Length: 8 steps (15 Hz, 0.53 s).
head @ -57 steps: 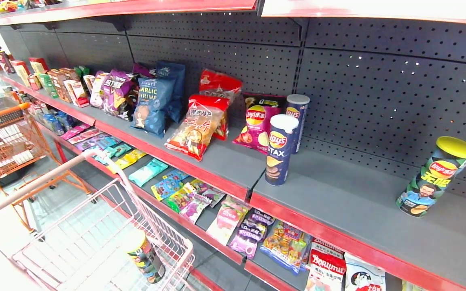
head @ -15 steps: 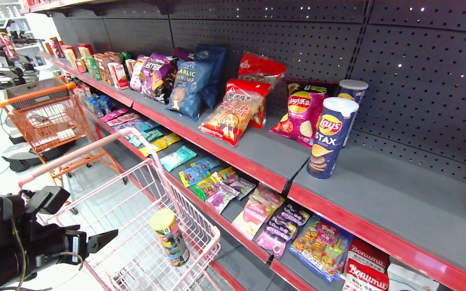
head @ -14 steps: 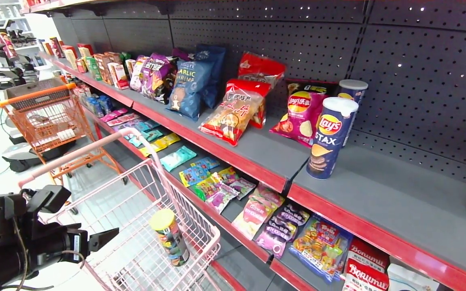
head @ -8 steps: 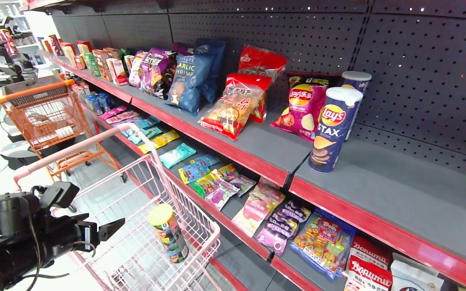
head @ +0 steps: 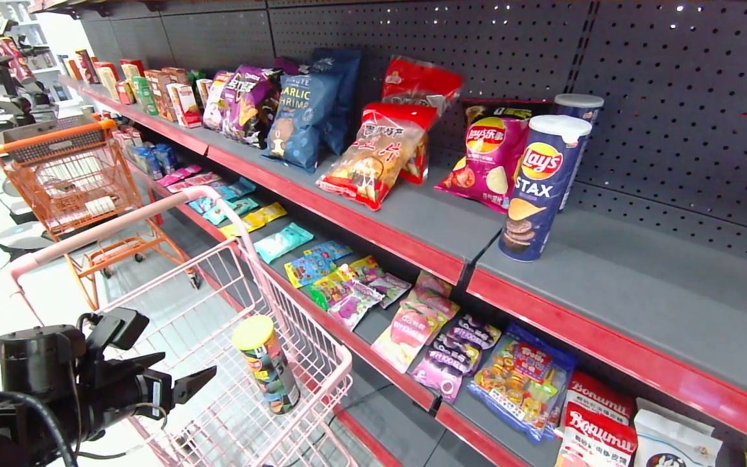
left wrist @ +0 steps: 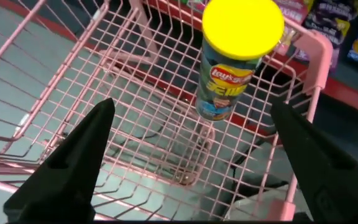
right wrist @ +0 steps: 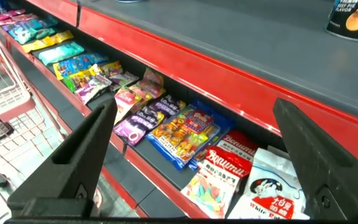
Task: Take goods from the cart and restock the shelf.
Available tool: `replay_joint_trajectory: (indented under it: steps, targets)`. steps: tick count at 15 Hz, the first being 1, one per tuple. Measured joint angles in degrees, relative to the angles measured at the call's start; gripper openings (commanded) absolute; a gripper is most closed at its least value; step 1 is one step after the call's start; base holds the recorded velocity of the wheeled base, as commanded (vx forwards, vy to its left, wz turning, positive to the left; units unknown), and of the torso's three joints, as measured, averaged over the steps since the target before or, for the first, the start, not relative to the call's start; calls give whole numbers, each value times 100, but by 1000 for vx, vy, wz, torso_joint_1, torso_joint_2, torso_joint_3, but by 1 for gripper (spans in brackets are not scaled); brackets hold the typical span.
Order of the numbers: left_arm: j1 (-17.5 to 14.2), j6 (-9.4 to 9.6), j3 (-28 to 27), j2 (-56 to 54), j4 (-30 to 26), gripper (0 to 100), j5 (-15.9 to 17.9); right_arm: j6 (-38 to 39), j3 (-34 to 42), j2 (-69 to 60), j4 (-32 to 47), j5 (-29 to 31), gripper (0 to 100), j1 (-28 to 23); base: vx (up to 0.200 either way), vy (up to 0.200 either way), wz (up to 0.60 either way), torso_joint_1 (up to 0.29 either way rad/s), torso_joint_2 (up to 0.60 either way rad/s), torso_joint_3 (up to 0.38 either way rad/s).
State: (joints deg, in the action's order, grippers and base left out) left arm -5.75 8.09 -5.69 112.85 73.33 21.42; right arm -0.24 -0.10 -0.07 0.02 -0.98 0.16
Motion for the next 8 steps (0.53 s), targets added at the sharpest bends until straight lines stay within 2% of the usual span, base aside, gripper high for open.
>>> replay_joint_trajectory:
  steps: [3,4,7,8]
  targets:
    - [16,116,-37,171,63,100,66,-13,0,0,2,-4,100,2,0,0,0,0,0,0]
    - [16,158,-32,284,240,100,72,-18,0,0,2,-6,100,2,0,0,0,0,0,0]
    - [96,238,96,895,1343,100,91,-18,0,0,0,-6,100,2,0,0,0,0,0,0]
    - [168,241,219,1126,1580,100,100,-18,0,0,-2,-6,100,2,0,0,0,-90,256,144]
